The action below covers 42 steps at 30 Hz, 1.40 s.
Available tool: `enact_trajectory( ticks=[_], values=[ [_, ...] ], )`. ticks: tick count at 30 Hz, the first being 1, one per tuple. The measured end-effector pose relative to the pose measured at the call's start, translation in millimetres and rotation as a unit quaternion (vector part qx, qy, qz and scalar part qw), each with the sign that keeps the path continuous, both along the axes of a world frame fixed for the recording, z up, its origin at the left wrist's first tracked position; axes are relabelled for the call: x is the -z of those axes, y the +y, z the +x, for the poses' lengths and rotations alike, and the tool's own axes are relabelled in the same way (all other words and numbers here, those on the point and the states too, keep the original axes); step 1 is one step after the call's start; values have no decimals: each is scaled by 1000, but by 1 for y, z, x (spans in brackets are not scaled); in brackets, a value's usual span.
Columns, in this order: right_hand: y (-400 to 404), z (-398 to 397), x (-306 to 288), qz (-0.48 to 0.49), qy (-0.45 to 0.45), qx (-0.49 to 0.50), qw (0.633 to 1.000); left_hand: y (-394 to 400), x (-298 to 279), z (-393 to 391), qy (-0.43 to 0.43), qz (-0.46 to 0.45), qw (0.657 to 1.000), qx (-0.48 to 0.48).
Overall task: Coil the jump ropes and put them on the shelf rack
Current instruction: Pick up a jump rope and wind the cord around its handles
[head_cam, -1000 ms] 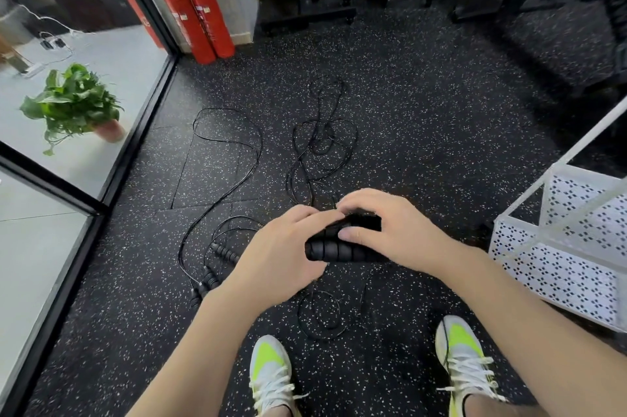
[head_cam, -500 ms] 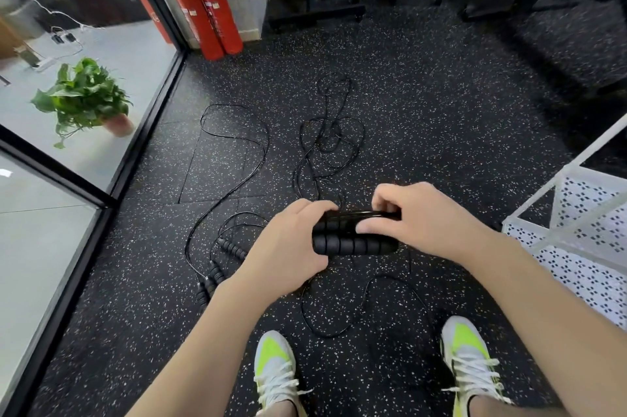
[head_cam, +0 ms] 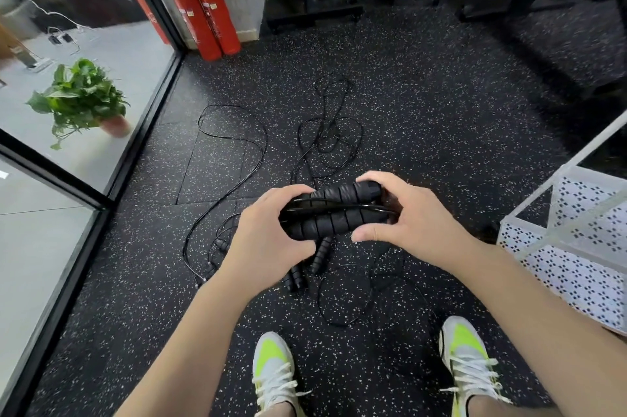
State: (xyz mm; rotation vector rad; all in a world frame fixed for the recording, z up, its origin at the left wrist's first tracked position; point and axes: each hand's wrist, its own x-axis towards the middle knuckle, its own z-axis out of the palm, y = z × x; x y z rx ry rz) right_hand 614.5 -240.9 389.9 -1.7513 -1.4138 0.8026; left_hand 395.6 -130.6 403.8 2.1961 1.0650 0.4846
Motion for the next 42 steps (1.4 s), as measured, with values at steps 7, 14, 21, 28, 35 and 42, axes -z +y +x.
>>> enact_trajectory(
  ticks=[7,14,21,28,35,42],
  values=[
    [0,-1,1,-46,-24,3,999,-6,9,9,225,164,958,69],
    [-2,-8,3,-26,10,7,1000,-20,23,19,238,187,951,63],
    [1,-11,2,2,117,20,993,-15,26,22,203,234,951,15],
    [0,-8,1,45,219,34,974,-18,19,19,182,246,952,9],
    [-2,-41,23,33,344,114,931,-22,8,25,116,96,986,-78],
    [0,-86,13,-79,-14,51,995,-25,10,37,143,100,978,-113]
  ],
)
